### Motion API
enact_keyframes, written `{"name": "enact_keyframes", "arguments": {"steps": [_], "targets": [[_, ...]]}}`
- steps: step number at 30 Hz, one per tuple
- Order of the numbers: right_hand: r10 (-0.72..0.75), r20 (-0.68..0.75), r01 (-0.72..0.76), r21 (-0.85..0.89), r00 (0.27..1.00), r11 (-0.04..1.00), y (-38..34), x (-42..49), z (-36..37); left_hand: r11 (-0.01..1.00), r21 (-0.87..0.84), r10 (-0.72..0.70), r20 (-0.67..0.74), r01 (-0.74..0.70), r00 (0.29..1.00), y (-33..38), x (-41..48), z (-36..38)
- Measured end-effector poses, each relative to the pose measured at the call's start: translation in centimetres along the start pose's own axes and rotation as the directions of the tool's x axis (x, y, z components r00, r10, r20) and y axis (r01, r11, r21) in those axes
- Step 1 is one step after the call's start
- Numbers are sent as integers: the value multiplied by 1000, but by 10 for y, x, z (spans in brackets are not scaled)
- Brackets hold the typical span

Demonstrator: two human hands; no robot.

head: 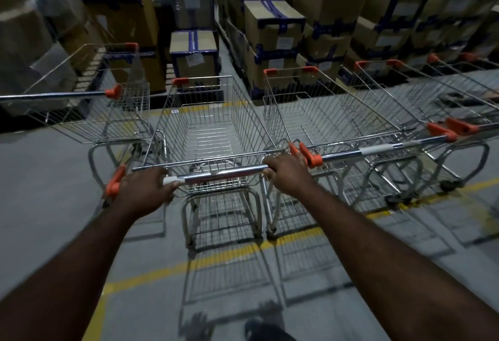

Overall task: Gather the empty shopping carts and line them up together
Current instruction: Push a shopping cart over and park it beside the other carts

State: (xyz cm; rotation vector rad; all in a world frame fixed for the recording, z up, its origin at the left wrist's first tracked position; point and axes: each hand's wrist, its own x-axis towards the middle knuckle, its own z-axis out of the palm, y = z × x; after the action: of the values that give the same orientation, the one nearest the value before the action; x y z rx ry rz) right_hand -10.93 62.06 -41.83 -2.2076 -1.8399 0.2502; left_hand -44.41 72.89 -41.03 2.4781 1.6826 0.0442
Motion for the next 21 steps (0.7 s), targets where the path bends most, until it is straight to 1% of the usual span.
{"name": "enact_keyframes", "arguments": {"steps": [1, 3, 5, 10, 12, 16, 21], "targets": [[-8, 13, 8, -10, 1000, 1000, 0, 2, -3, 998, 64, -9, -18, 10, 1000, -9, -1, 0], [2, 59, -5, 42, 998, 999, 2, 7, -6, 987, 155, -49, -12, 50, 999, -26, -6, 4], [18, 77, -26, 95, 997, 995, 4, 11, -5, 987, 141, -73, 15, 70, 997, -33, -10, 8], [0, 80, 1, -12, 997, 1000, 9, 19, 4, 985, 127, -110, -49, 116, 993, -24, -11, 13], [-9, 79, 9, -12, 997, 1000, 13, 22, 5, 987, 94, -122, -61, 127, 991, -22, -13, 16], [-3, 91, 6, -38, 996, 999, 16, 25, 6, 988, 81, -121, -107, 130, 987, -18, -17, 20], [-15, 83, 18, -37, 996, 999, 20, 28, 6, 987, 55, -143, -100, 149, 985, -17, -16, 24]]}}
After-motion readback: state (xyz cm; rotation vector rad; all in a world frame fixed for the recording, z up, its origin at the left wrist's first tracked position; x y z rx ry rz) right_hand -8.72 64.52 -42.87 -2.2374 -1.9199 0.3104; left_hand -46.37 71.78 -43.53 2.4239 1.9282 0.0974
